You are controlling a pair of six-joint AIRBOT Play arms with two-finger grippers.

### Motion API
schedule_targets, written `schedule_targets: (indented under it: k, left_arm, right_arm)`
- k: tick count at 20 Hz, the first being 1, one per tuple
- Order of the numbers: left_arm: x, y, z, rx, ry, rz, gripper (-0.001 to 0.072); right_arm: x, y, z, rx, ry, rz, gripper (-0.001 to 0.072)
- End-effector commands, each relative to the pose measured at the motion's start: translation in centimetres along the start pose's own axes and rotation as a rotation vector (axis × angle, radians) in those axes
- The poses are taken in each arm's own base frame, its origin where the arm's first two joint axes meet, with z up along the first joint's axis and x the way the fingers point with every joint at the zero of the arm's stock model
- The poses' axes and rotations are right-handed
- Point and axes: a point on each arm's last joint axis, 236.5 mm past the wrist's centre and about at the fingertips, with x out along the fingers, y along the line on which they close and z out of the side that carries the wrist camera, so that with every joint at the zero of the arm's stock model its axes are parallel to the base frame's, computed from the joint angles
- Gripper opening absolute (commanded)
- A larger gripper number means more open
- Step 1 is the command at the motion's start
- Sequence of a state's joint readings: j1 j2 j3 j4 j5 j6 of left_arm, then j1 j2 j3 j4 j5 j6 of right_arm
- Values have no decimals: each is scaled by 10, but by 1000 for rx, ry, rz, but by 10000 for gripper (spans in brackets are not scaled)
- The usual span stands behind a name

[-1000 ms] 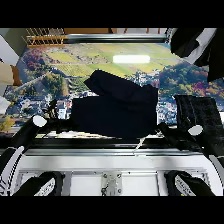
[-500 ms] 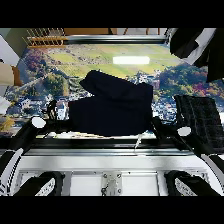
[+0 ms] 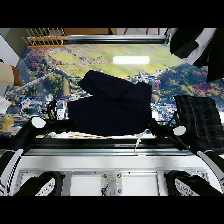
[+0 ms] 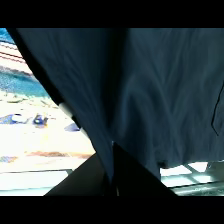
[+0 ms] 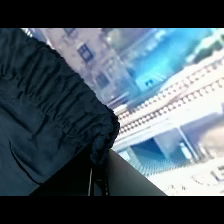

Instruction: Fold the clothes and pants, and hang the long-sleeved shirts on hangers.

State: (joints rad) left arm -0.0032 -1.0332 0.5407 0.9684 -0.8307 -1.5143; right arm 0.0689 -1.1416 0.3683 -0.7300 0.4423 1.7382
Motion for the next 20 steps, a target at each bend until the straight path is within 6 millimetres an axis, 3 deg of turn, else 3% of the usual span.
schedule_targets:
  k: [1,3,5,7,9,12,14,16,17,20]
  left_arm:
    - [-6,-3,8,1,-16,-6,5]
    - [-30,-18,35,31,-81,-30,5]
    - [-85,-50,78,88,-245,-81,5]
    - [-169,-95,118,178,-465,-143,5]
    - [-268,-146,134,288,-699,-208,5]
    - [-411,-211,110,439,-1028,-306,5]
    - [-489,-237,74,512,-1222,-365,5]
    - [-537,-249,41,557,-1345,-406,5]
    - [-554,-253,25,576,-1388,-421,5]
    - [-574,-258,3,604,-1437,-439,5]
  right_arm:
    - [-11,30,16,-132,-41,52,14]
    - [-35,61,31,-304,-77,71,13]
    - [-81,104,50,-518,-142,80,13]
    - [-150,158,66,-675,-247,118,14]
    - [-234,213,69,-764,-374,211,13]
    - [-357,268,45,-846,-558,390,13]
    - [-421,280,21,-868,-653,497,13]
    - [-460,274,1,-839,-705,569,13]
    - [-471,268,-8,-826,-709,587,13]
    - [-476,245,-33,-768,-636,588,13]
